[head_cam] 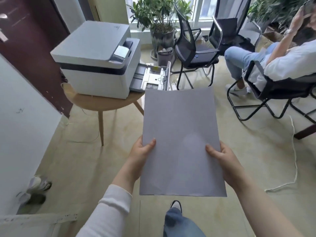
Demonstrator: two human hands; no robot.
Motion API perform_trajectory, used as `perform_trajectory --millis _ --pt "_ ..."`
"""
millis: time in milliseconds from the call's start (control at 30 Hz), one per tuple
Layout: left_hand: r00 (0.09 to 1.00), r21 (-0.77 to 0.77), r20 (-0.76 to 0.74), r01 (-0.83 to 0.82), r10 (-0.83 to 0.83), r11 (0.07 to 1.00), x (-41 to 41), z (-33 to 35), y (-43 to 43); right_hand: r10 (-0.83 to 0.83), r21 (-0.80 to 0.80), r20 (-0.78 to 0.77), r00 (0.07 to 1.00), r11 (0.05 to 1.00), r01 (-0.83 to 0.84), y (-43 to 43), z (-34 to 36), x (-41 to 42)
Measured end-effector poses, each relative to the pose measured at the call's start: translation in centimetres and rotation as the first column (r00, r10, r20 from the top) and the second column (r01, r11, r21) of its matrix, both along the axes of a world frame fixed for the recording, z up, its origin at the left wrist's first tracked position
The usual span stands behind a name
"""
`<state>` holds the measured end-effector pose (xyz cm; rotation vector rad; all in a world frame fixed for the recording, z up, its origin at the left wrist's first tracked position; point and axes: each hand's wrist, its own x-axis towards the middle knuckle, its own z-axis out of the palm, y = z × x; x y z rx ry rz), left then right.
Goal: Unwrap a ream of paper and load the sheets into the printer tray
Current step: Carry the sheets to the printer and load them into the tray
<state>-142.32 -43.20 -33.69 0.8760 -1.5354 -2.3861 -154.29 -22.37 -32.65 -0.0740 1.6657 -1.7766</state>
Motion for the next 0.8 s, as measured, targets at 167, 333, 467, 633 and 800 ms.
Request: perform_trajectory --millis 167,333,467,633,800 --pt "1.000 -0.006 0.028 0.014 -0.014 1.000 -9.5 0.3 -1.6 0.011 -0.006 0.022 1.000 1.000 -0.011 -1.7 0.1 -9.6" --pt "0.998 -0.029 0.064 0.002 0.000 1.000 -17.6 -0.1 -4.3 0.007 0.006 0.029 1.000 1.000 -0.007 -4.3 -0.4 -18.0" --pt "0.998 -0.044 0.056 -0.019 0.022 0.999 -24.3 -0.4 -7.3 0.001 0.013 0.030 1.000 1.000 -0.001 -7.6 -0.8 -24.7" --pt "0.999 -0.015 0.016 -0.032 0.032 0.999 -31.8 -0.7 -11.7 0.012 0.010 0.025 1.000 1.000 -0.013 -12.2 -0.4 -32.2" --pt "0.997 0.018 0.044 -0.061 0.060 0.998 -36.7 -0.5 -15.6 0.077 0.016 0.034 0.996 0.997 -0.078 -16.8 -0.1 -38.3"
